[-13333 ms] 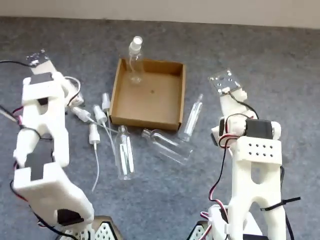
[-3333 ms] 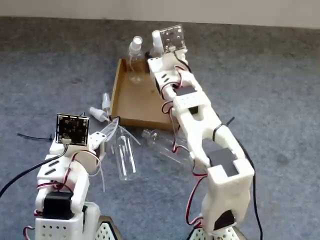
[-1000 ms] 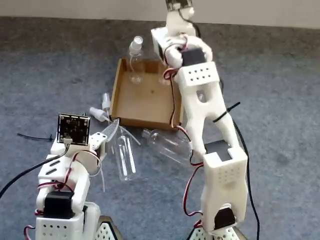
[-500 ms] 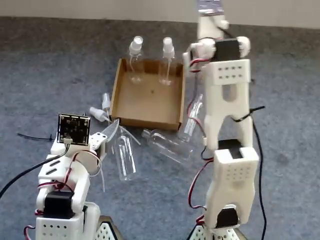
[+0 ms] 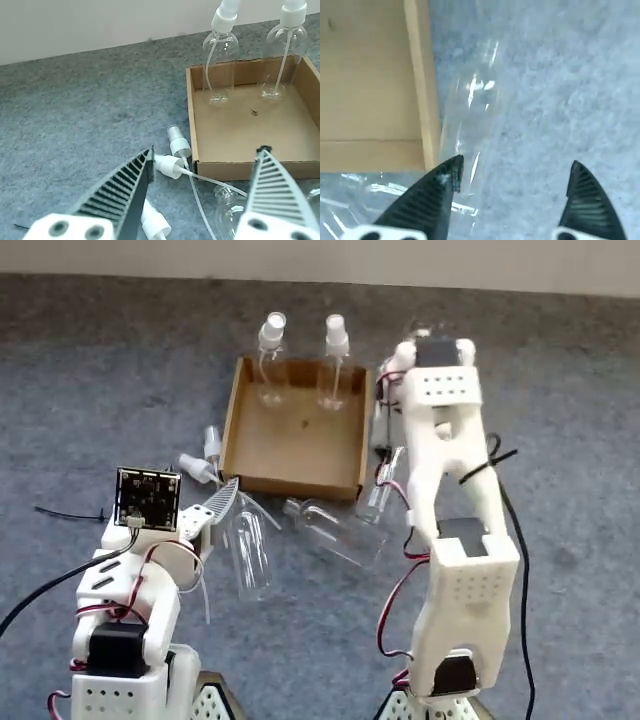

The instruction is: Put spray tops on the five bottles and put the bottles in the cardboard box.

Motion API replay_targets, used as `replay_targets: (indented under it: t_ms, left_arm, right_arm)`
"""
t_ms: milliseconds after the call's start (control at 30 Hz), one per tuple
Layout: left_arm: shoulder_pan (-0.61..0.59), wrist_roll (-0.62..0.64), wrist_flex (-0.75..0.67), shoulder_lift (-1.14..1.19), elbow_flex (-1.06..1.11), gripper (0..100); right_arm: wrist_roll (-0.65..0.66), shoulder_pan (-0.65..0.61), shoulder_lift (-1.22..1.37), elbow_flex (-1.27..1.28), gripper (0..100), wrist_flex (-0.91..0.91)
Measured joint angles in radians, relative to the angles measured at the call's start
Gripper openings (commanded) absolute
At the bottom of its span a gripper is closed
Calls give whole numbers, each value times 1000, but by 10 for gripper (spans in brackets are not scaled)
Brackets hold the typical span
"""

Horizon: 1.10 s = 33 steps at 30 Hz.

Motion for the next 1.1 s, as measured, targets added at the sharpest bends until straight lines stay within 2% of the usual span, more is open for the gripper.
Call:
replay_targets:
  t_ms: [133,567,700,867,967,1100]
  left_arm:
    - [0,0,0,0,0,287]
    - [0,0,0,0,0,287]
    - [0,0,0,0,0,287]
    - [0,0,0,0,0,287]
    - [0,0,0,0,0,287]
    - [0,0,0,0,0,287]
  right_arm:
    - [-46,-11,0,38,271,-51]
    - [-57,-17,-6,273,265,-249]
    - [-57,21,0,368,171,-250]
    - [-48,149,0,393,29,-250]
    - [86,229,0,393,3,-253]
    - [410,316,0,393,4,-238]
